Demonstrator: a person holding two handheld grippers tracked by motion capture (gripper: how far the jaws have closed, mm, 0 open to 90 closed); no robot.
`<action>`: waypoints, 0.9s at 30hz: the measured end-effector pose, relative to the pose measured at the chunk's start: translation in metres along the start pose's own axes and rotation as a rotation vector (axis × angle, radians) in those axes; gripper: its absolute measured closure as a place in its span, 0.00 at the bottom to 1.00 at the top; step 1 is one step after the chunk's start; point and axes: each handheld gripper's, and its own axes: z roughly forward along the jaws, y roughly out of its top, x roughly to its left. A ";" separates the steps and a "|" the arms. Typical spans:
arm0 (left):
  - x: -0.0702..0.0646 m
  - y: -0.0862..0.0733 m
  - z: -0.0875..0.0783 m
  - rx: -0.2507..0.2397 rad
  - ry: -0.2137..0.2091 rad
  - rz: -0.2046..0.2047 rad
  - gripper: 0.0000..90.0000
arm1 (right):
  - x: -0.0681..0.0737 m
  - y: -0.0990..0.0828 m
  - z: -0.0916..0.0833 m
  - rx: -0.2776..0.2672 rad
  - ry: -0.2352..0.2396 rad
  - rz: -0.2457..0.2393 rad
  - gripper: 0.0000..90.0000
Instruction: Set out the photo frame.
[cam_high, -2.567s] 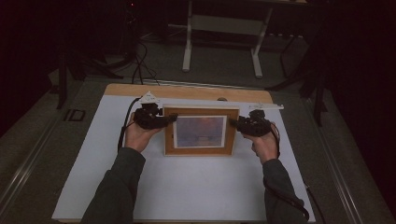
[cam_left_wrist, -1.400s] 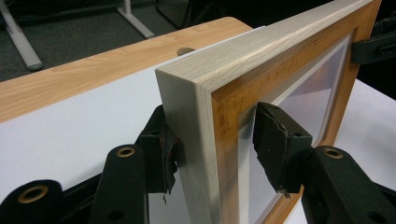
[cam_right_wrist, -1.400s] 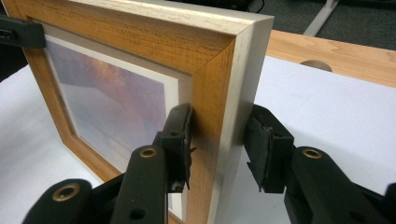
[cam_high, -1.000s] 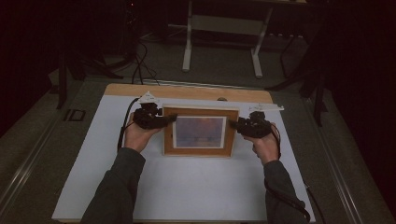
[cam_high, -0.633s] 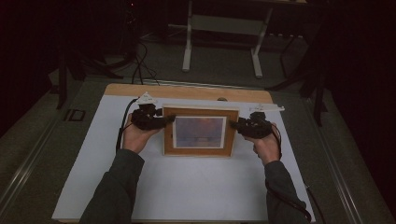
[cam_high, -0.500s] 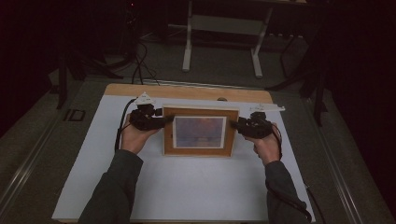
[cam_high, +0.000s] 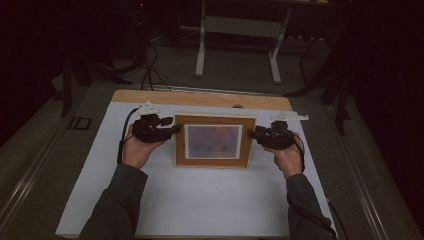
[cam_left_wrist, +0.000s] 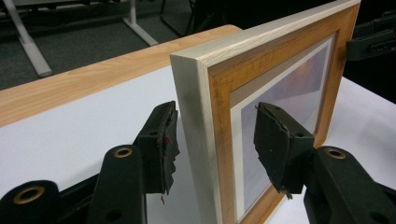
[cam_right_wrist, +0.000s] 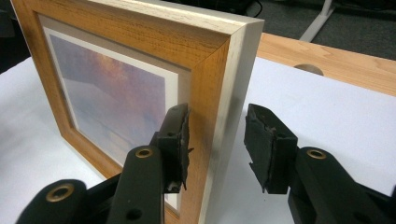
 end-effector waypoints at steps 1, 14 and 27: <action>0.000 0.000 -0.001 -0.001 0.002 0.002 0.56 | 0.000 0.000 -0.001 0.000 0.000 -0.001 0.66; -0.004 -0.008 -0.020 -0.023 0.003 0.012 0.56 | -0.004 -0.007 -0.008 -0.004 0.001 0.009 0.66; 0.011 -0.029 -0.035 -0.036 0.035 -0.040 0.56 | -0.010 -0.020 -0.010 0.003 0.003 0.028 0.65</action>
